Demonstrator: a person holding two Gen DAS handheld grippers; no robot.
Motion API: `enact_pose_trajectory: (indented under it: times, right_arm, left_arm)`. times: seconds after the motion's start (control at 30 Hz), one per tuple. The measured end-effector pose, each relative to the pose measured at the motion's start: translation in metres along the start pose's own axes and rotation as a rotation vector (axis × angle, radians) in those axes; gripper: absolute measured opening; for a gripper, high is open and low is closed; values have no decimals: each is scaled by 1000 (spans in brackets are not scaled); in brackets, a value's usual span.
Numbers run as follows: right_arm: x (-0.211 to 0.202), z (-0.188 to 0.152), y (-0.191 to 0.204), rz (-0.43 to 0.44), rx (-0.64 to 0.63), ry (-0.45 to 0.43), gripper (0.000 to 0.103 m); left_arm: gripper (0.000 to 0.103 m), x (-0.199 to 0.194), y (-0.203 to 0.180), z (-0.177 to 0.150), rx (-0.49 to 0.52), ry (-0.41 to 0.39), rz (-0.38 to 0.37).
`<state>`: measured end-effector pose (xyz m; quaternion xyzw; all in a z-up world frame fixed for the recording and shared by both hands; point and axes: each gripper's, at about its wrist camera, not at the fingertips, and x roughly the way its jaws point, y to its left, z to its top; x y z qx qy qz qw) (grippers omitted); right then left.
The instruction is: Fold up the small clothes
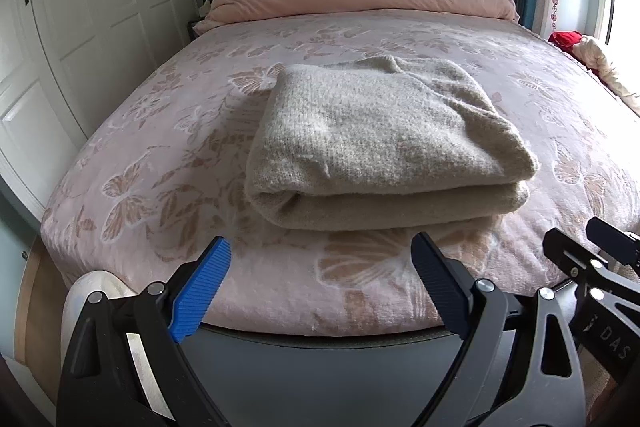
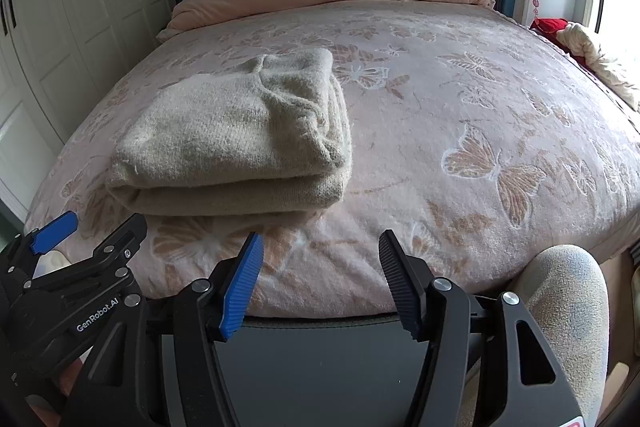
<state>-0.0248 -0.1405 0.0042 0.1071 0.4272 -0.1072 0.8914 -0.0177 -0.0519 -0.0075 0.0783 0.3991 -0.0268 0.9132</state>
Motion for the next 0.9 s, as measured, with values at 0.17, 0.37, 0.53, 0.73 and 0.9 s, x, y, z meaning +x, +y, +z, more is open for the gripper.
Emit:
enact_pose_trajectory:
  times: [0.17, 0.37, 0.53, 0.73, 0.9]
  right_arm:
    - [0, 0, 0, -2, 0, 2, 59]
    - [1, 0, 0, -5, 0, 5, 59]
    - [1, 0, 0, -8, 1, 4, 59]
    - [0, 0, 0, -13, 4, 2, 59]
    - [1, 0, 1, -13, 3, 1, 60]
  left_arm:
    - [89, 0, -1, 0, 0, 1, 5]
    - [89, 1, -1, -1, 4, 1, 2]
    - [89, 0, -1, -1, 7, 2, -1]
    - [89, 0, -3, -1, 28, -6, -2]
    - [89, 0, -6, 0, 42, -5, -20]
